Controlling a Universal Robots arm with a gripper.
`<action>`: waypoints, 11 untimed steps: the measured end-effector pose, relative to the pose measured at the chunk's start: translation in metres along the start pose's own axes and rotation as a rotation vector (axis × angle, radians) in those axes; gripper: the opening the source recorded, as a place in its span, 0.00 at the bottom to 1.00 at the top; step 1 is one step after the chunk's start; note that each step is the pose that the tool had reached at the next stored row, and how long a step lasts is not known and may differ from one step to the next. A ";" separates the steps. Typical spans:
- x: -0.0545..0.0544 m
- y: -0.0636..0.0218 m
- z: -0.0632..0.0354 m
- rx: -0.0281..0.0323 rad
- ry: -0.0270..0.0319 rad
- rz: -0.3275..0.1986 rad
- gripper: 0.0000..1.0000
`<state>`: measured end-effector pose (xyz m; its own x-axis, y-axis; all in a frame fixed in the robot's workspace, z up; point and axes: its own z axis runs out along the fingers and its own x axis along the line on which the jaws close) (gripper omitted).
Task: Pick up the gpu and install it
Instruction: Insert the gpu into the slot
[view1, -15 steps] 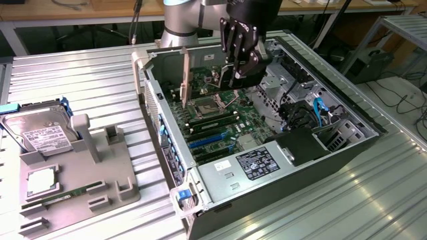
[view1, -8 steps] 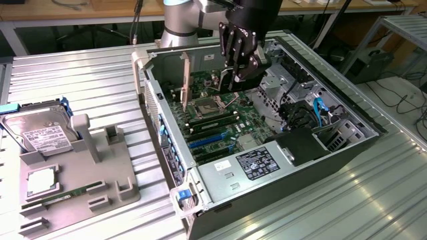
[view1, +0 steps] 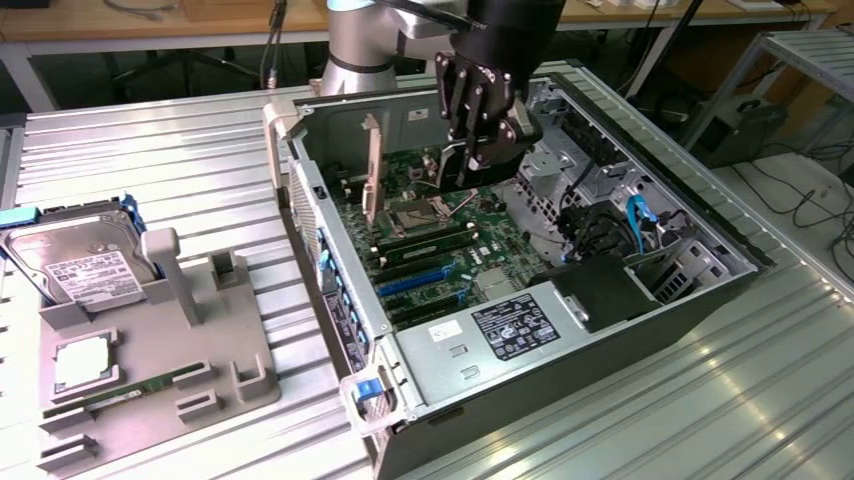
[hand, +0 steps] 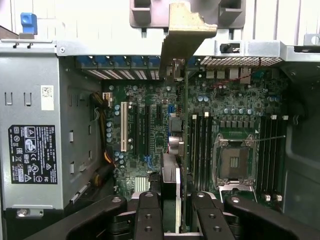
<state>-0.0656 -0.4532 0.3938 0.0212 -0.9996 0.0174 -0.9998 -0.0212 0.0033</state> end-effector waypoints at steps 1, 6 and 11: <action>0.000 0.0000 0.0007 0.0001 0.0000 -0.005 0.27; 0.000 0.0000 0.0031 0.0005 0.0001 -0.025 0.27; 0.000 0.0000 0.0056 0.0008 0.0002 -0.046 0.27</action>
<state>-0.0657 -0.4532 0.3882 0.0674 -0.9976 0.0174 -0.9977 -0.0674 0.0034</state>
